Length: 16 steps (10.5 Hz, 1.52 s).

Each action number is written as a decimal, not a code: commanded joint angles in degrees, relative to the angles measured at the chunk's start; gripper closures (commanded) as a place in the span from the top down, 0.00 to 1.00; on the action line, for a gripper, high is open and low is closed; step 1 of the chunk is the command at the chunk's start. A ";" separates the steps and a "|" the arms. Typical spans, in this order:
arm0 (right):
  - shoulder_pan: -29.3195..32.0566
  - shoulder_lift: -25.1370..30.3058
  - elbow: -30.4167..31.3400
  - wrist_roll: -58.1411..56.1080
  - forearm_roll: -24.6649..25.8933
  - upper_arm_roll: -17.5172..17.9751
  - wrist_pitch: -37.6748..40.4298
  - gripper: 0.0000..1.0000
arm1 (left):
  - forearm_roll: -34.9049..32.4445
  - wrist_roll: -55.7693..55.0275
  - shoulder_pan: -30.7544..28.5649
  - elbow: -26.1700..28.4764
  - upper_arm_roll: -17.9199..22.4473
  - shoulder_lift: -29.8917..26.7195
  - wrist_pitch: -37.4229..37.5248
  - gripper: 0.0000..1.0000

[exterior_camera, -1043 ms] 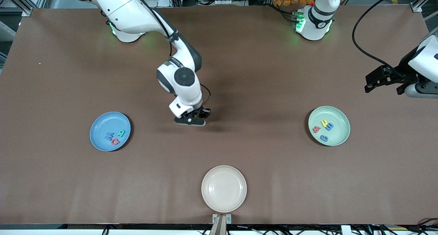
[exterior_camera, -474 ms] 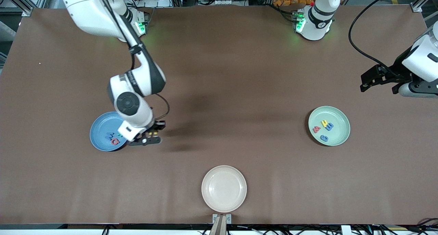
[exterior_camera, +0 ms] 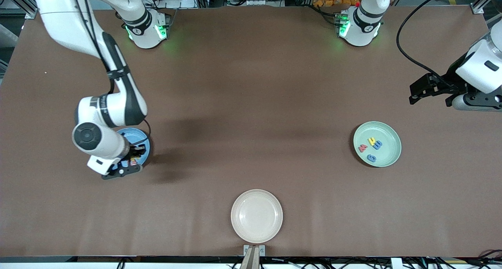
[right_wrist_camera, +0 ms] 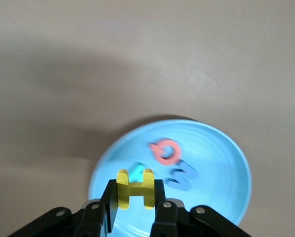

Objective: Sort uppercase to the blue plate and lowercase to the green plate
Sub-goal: 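Carry the H to the blue plate and release it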

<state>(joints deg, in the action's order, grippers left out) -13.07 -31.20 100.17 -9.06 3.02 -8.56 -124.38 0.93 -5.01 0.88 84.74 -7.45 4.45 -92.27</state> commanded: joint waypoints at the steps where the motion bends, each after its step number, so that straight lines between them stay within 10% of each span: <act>1: 3.55 0.44 2.74 -4.98 -1.70 0.30 0.01 0.00 | 0.83 -1.32 -0.18 0.68 -0.46 -1.29 0.77 1.00; 5: 4.10 0.96 6.09 -12.36 -9.07 -2.94 5.19 0.02 | 0.74 -1.32 -0.18 0.86 -0.64 -1.55 0.95 1.00; 6: 4.10 0.96 6.09 -13.95 -9.52 -3.74 5.81 0.28 | 0.83 -1.40 -0.18 0.86 -0.64 -1.55 0.95 1.00; 7: 4.10 0.87 6.09 -14.23 -9.53 -3.83 5.81 0.82 | 0.83 -1.40 -0.18 0.77 -0.72 -1.55 1.30 1.00; 8: 4.10 0.96 6.00 -14.14 -9.53 -3.83 6.25 1.00 | 0.83 -1.41 -0.18 0.86 -0.72 -1.55 1.30 1.00; 12: 4.10 4.72 6.61 -15.45 -9.18 -3.92 6.43 1.00 | 0.83 -1.58 -0.27 0.86 -0.72 -1.55 1.65 1.00; 16: 6.30 18.06 20.90 -18.19 -7.34 -1.47 2.05 1.00 | 0.74 -1.67 -0.27 0.86 -0.72 -1.64 1.74 1.00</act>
<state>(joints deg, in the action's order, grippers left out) -8.45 -21.75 111.84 -26.20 -5.31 -12.00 -119.18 0.93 -5.73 0.88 84.76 -7.97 4.05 -91.13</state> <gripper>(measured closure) 0.000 0.000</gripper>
